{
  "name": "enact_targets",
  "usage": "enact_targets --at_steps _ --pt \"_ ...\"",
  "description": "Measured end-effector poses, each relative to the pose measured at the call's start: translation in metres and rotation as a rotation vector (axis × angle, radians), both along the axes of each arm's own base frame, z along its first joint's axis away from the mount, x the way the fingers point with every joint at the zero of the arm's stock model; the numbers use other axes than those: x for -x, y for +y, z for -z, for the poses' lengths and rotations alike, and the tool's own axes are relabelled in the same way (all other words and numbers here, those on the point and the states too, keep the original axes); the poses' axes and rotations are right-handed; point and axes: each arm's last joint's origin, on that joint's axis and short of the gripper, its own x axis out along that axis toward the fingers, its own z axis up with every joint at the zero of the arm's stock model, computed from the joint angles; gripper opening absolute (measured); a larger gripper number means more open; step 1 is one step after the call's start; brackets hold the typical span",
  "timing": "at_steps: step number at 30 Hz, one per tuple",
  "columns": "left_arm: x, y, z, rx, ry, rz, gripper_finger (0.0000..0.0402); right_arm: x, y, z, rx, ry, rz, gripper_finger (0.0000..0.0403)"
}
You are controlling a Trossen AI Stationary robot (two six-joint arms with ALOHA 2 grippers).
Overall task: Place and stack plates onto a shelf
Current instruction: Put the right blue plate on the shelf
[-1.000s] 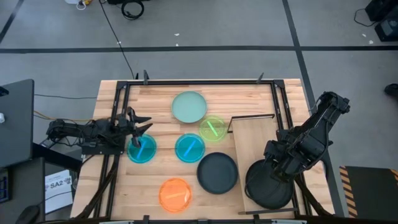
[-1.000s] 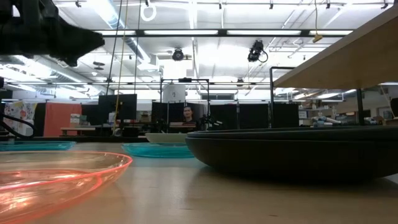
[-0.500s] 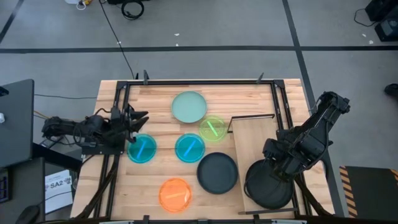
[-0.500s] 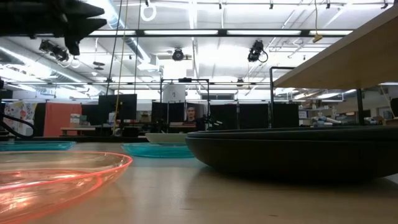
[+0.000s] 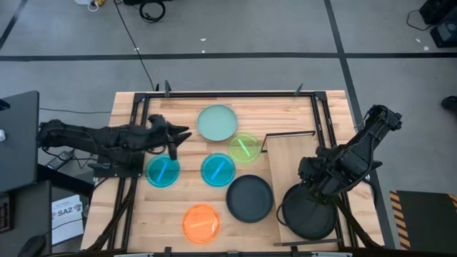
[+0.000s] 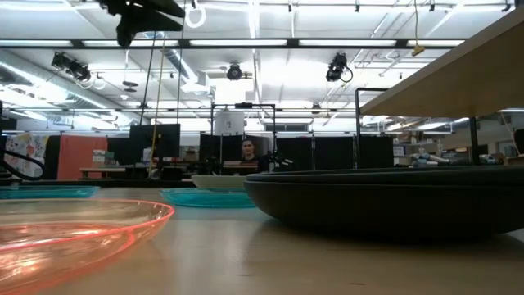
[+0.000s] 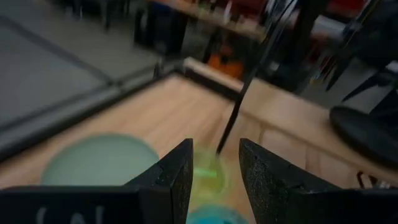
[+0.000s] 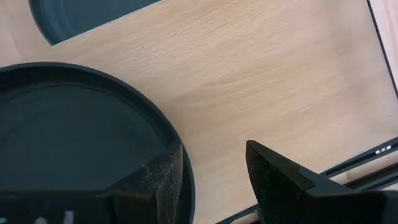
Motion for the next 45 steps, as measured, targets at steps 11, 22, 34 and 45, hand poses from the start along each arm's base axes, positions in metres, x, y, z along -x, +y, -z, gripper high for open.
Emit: enact_targets --at_steps 11,22,34,45 --pt "-0.059 0.023 0.002 0.332 0.367 -0.004 0.0137 -0.001 -0.001 0.0 0.024 0.015 -0.09 0.0183" --pt "-0.096 0.047 0.06 0.561 0.618 -0.028 0.0137 -0.002 -0.002 -0.001 0.065 -0.012 -0.129 0.0183" --pt "-0.114 0.051 0.101 0.61 0.765 -0.046 0.0137 -0.003 -0.002 -0.001 0.062 -0.015 -0.129 0.0183" --pt "-0.125 0.051 0.131 0.637 0.867 -0.058 0.0137 -0.003 -0.001 0.0 0.06 -0.018 -0.129 0.0183"
